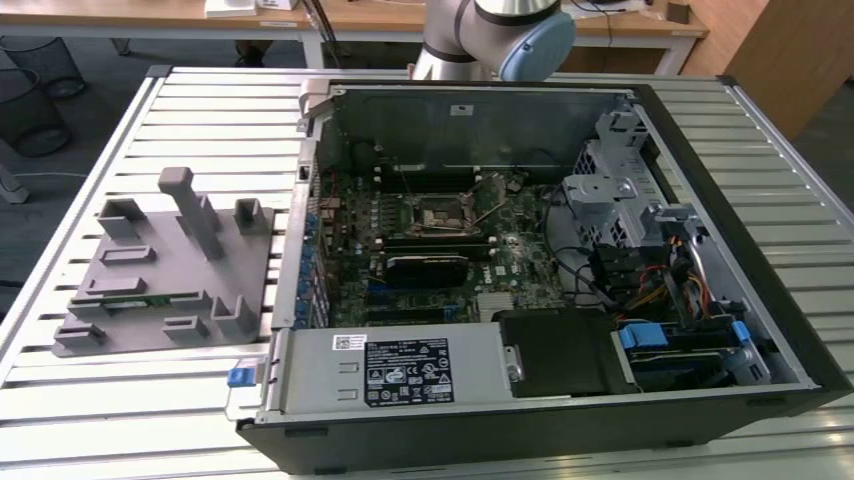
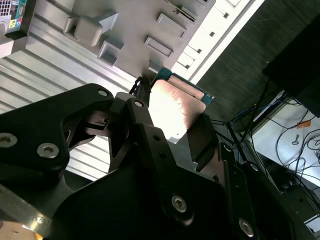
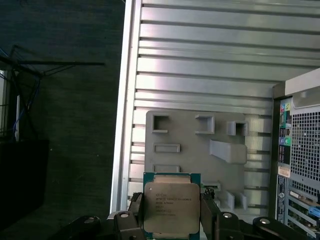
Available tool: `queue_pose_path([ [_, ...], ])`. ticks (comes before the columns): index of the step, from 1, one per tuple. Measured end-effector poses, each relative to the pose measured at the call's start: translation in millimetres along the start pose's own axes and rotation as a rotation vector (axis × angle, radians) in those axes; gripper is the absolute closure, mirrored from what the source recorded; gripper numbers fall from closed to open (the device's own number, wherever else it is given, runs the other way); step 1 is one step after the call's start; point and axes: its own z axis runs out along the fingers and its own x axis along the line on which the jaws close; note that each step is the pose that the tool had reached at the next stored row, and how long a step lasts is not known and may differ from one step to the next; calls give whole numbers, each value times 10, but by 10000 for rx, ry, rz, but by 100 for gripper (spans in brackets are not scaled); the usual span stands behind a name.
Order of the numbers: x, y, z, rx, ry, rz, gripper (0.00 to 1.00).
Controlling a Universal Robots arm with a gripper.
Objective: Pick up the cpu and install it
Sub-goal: 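Pick up the cpu and move it towards the insertion slot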
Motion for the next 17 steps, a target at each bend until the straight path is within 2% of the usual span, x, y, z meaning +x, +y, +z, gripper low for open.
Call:
queue_pose_path([
  [5, -3, 1, -6, -35, -3, 1, 46],
  [11, -73, -4, -2, -44, -3, 0, 46],
  [17, -112, -5, 0, -44, -2, 0, 46],
])
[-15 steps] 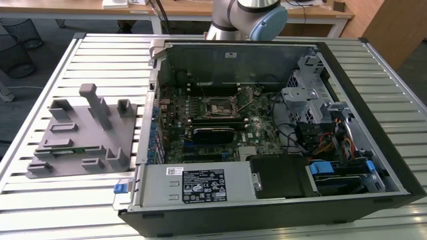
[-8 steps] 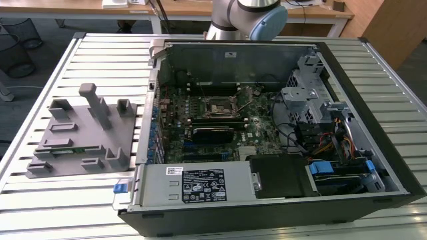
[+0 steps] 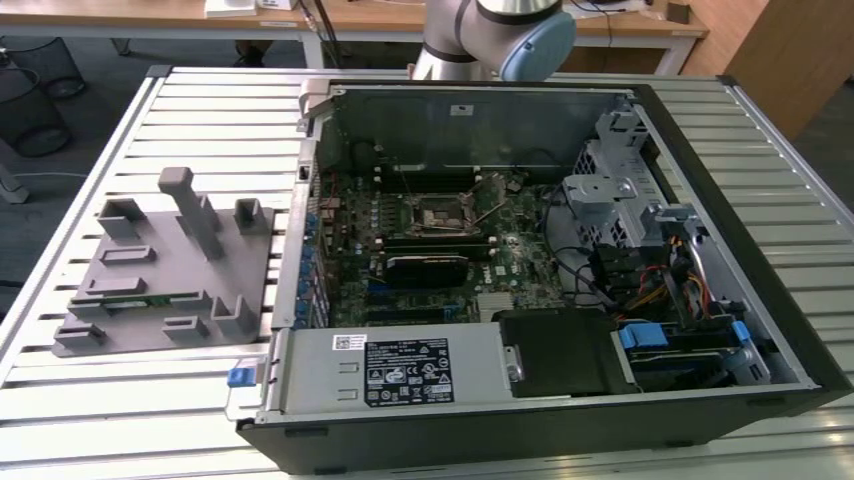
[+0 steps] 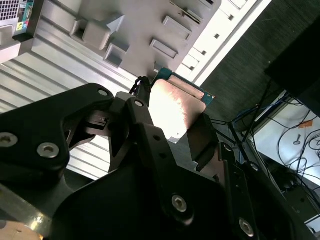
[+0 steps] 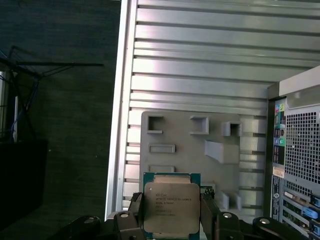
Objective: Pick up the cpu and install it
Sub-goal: 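Pick up the cpu and move it towards the insertion slot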
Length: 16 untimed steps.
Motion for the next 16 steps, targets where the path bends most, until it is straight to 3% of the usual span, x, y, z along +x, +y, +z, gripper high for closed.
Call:
queue_pose_path([
  [16, -130, -7, 3, 0, 0, 0, 46],
])
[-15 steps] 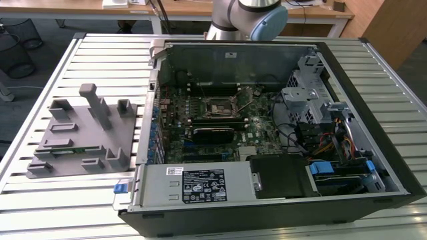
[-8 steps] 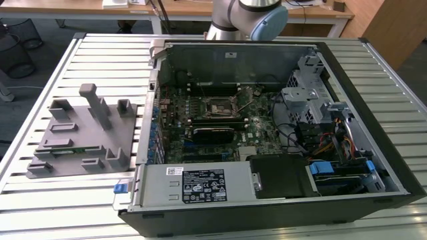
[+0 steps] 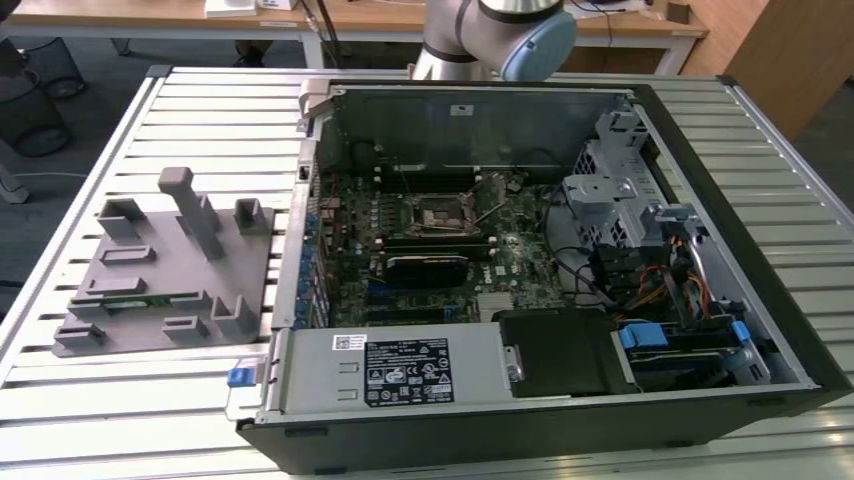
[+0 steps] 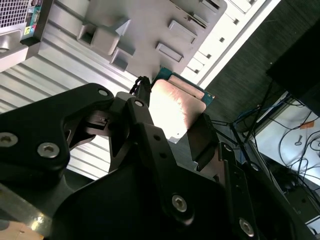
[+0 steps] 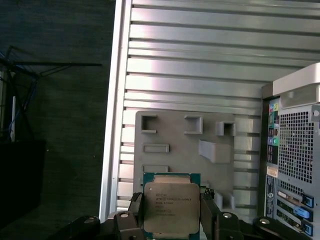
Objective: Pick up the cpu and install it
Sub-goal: 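Pick up the cpu and move it towards the insertion slot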
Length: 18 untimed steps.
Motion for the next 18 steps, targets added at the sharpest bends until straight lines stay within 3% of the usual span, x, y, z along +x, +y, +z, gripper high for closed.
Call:
queue_pose_path([
  [18, -140, -7, 0, -5, 0, 0, 46],
])
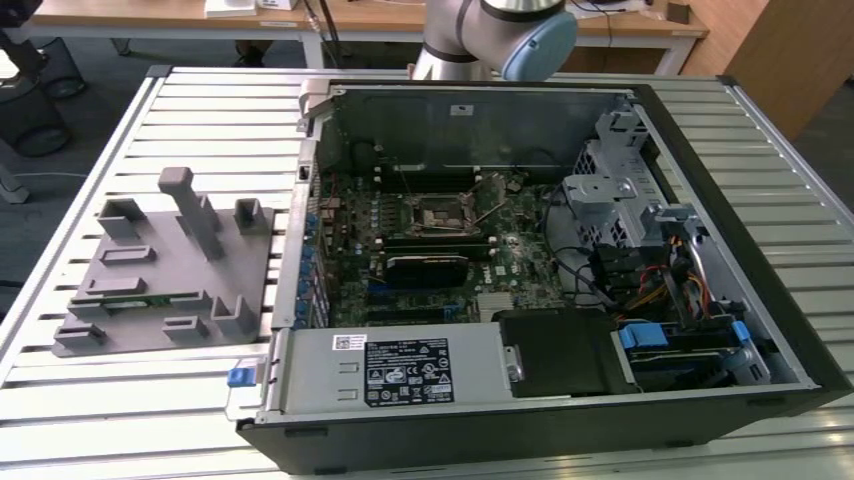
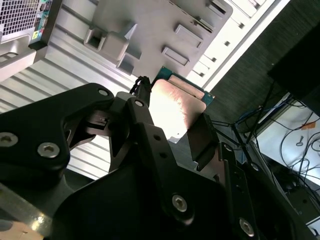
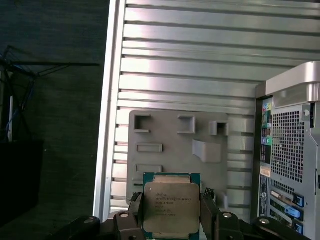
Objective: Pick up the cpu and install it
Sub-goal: 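Pick up the cpu and move it towards the insertion slot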
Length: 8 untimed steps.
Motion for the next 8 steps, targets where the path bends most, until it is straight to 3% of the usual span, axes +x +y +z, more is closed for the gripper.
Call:
queue_pose_path([
  [8, -59, -3, -1, -1, 0, 0, 46],
])
